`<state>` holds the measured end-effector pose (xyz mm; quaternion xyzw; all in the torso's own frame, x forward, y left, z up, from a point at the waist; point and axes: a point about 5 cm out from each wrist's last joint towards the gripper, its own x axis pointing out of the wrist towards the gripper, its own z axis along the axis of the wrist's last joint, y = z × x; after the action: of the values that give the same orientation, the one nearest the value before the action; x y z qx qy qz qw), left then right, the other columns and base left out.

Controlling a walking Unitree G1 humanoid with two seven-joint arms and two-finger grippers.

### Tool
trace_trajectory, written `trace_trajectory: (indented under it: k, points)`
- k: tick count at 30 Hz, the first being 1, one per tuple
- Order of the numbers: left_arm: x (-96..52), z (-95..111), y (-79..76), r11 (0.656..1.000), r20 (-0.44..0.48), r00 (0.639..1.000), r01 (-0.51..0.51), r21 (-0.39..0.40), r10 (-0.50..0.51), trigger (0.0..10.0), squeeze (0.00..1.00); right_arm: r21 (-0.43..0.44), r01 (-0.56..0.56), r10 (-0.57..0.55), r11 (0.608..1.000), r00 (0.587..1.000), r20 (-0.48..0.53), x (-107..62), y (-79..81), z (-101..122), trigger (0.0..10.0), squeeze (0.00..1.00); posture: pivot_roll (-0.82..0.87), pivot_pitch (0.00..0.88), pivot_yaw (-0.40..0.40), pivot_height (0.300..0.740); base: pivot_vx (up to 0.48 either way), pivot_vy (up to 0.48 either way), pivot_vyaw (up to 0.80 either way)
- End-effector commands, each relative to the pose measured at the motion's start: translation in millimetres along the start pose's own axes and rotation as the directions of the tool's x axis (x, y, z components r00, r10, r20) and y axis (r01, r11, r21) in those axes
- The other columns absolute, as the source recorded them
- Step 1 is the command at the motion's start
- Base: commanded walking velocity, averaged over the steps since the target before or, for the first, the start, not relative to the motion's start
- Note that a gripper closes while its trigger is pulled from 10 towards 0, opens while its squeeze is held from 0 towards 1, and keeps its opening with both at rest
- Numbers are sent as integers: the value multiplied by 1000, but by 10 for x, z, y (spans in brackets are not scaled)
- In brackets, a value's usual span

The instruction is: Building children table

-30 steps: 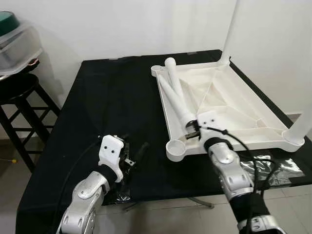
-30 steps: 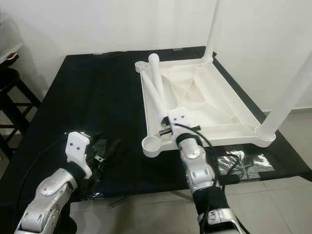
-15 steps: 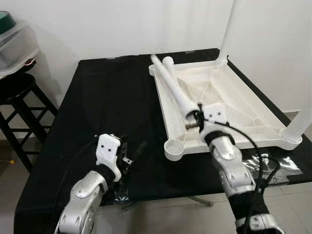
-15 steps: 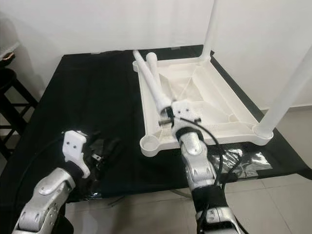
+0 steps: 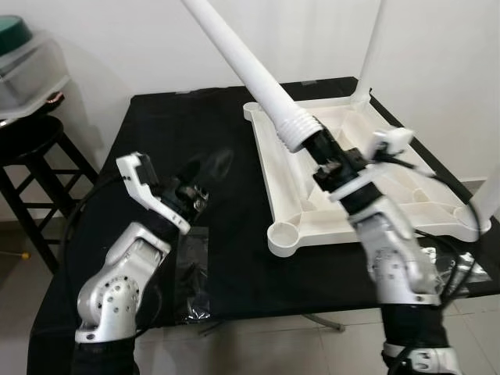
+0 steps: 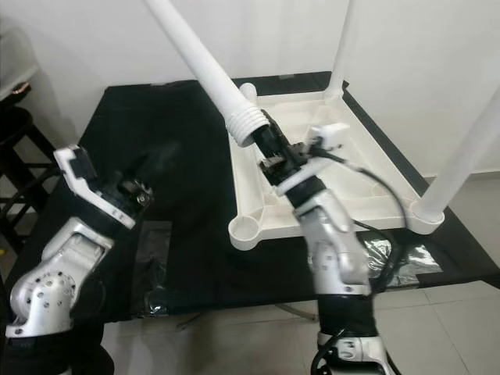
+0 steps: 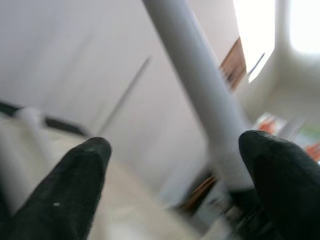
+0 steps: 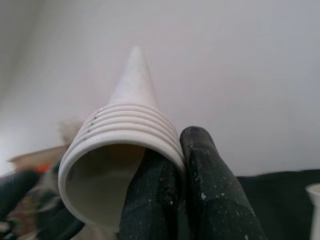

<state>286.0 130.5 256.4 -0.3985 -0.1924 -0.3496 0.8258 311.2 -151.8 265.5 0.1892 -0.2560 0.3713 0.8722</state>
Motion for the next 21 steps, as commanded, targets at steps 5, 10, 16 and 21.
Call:
trace_trajectory:
  k: [5,10,16,21]
  points:
    - [52,96,-97,980,101,994,69,-184,-51,10000,1000,56,-151,152,987,988,-12,-95,113,34,10000,0,-35,98,43,740,0,0,0]
    - [94,225,-113,950,162,983,131,-285,-87,10000,875,66,-211,214,975,975,-54,-149,193,-21,10000,0,-36,97,44,740,0,0,0]
    - [89,338,-120,943,164,980,157,-295,-112,10000,0,139,-320,337,937,934,-123,-216,363,-128,10000,0,-34,96,45,740,0,0,0]
    - [90,452,-100,939,183,976,168,-302,-116,10000,0,178,-376,407,909,894,-189,-294,468,-259,10000,0,-31,97,46,740,0,0,0]
